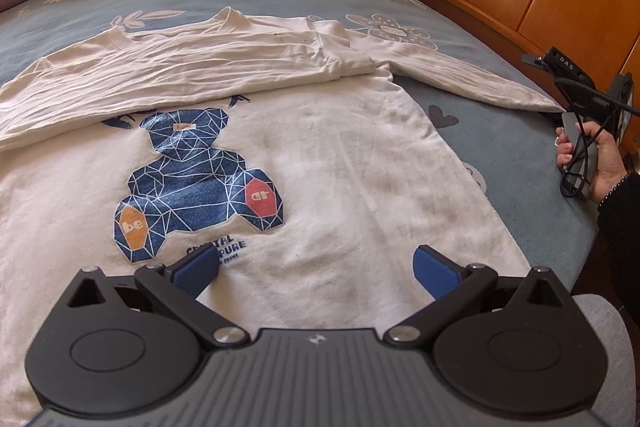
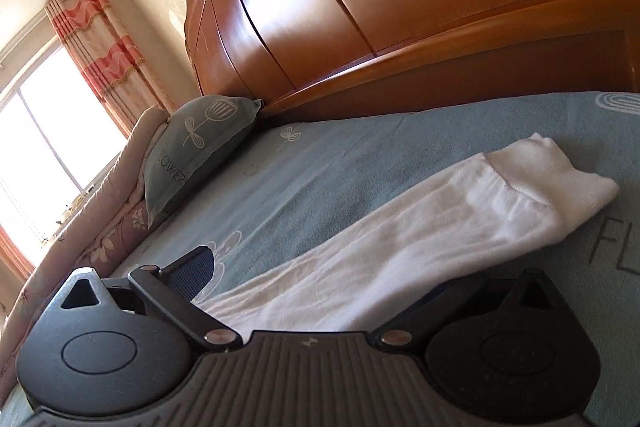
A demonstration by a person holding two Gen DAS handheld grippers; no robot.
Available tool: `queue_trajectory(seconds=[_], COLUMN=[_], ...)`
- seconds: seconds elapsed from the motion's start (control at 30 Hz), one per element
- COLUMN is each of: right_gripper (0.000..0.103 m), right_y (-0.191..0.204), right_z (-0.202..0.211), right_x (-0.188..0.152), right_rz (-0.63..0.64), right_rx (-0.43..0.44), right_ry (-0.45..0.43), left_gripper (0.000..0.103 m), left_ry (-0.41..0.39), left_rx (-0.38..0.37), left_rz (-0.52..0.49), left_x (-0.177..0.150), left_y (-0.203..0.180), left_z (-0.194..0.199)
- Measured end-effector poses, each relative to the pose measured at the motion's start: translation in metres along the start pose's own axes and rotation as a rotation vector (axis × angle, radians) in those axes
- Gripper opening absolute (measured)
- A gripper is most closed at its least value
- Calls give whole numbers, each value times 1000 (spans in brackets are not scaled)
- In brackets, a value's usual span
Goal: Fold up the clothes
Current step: 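Lift the sleeve cuff with the right gripper and carry it across the shirt front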
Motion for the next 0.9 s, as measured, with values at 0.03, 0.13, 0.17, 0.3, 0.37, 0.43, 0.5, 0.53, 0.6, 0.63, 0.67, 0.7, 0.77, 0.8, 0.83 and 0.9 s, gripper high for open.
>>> queue_trajectory(seconds=[0.03,0.13,0.17,0.3,0.37,0.43,0.5,0.53,0.6,0.63,0.67,0.7,0.77,0.8,0.83,0.9], right_gripper=[103,103,103,103,103,103,103,103,103,103,103,103,103,103,103,103], right_y=[0,7,13,41,57,74,92,102,121,130,141,151,172,182,192,212], right_z=[-2,8,14,34,38,40,40,41,42,43,43,43,42,41,41,38], right_x=[3,8,9,15,16,16,14,13,9,7,5,2,-2,-5,-9,-16], right_rz=[-8,-10,0,60,94,125,152,166,197,209,219,228,246,253,260,273], right_rx=[12,71,90,148,161,170,180,184,193,198,207,212,219,225,231,244], right_ry=[0,-14,-24,-48,-39,-25,-7,-1,10,15,20,23,27,30,34,41], left_gripper=[102,102,102,102,102,102,102,102,102,102,102,102,102,102,102,102], left_ry=[-1,-3,-4,-11,-5,7,13,18,26,32,39,45,54,58,63,74], left_rx=[-2,-7,-5,-26,-47,-71,-83,-91,-100,-104,-109,-111,-109,-106,-103,-107], left_rz=[2,6,7,21,13,-6,-37,-57,-103,-122,-137,-150,-166,-171,-174,-181], left_x=[0,1,1,3,4,3,4,4,3,2,1,-1,-4,-6,-7,-11], left_y=[1,2,3,5,2,-1,-4,-5,-7,-8,-7,-6,-1,2,6,12], left_z=[1,3,3,9,13,18,25,29,37,41,44,47,54,57,60,66])
Point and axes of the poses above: each gripper's, at about its wrist camera, not at the fingertips, and z roughly against the way its jaws point, y to its left, x to its top, the point moved 10 cm from there along -z, roughly the way its jaws point, and after that the axes turned 6 degrees about -x, right-handed, at the moved point
